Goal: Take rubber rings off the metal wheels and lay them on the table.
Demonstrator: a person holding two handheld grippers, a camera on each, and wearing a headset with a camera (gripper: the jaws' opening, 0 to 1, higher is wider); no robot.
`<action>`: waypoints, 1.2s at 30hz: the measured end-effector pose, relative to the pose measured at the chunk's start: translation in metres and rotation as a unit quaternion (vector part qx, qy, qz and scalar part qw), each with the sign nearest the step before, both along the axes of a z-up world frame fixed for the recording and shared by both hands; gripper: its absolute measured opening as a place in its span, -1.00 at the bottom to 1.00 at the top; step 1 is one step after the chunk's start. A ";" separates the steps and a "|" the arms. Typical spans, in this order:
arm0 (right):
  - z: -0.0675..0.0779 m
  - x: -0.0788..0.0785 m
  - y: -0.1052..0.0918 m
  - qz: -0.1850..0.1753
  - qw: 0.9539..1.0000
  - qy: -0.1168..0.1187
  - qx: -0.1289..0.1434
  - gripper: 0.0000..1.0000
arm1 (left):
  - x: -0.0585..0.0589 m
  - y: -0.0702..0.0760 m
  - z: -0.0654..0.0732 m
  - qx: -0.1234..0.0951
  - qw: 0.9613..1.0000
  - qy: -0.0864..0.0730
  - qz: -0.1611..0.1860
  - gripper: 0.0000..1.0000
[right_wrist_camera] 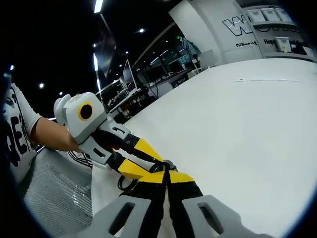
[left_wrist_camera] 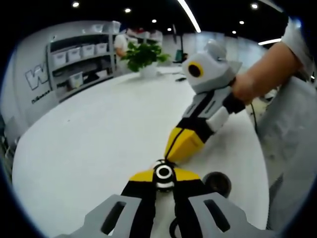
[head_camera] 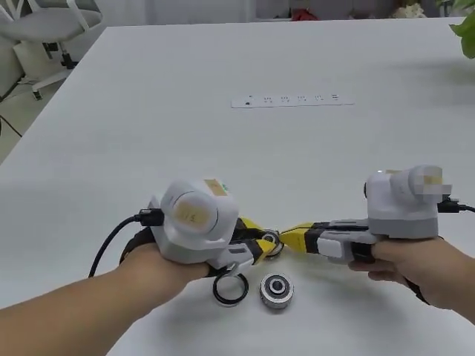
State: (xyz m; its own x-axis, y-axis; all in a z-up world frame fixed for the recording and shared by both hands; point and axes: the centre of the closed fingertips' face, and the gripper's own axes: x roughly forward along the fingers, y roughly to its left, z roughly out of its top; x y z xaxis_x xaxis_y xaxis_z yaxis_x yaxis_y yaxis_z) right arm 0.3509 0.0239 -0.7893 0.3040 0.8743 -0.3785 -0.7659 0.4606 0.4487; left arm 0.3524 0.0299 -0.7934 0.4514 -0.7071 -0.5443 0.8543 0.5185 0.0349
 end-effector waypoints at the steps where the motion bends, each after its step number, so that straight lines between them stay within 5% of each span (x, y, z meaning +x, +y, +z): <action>1: 0.000 0.000 0.000 0.000 1.000 0.000 0.000 -1.00 | 0.000 0.000 0.000 0.000 1.000 0.000 0.000 -0.75; 8: 0.002 -0.005 0.008 0.015 1.000 0.001 0.004 -1.00 | 0.000 0.000 0.000 0.003 1.000 -0.003 -0.002 -0.75; 11: 0.013 -0.008 0.016 0.028 0.999 0.006 0.040 -1.00 | -0.001 0.000 0.000 0.003 1.000 -0.003 -0.002 -0.75; 13: 0.011 -0.006 0.016 0.025 0.999 -0.003 0.022 -1.00 | -0.001 0.000 0.000 0.002 1.000 -0.004 -0.001 -0.75; 25: 0.003 0.002 0.004 0.004 1.000 0.008 0.012 -1.00 | -0.001 -0.001 0.000 0.008 1.000 -0.006 -0.019 -0.70; 29: 0.005 0.002 0.004 0.006 1.000 0.006 0.014 -1.00 | -0.002 -0.001 0.002 0.001 1.000 0.006 -0.022 -0.56; 36: 0.008 0.002 0.004 0.006 1.000 0.004 0.014 -1.00 | -0.009 0.002 0.012 -0.011 1.000 0.004 -0.029 -0.42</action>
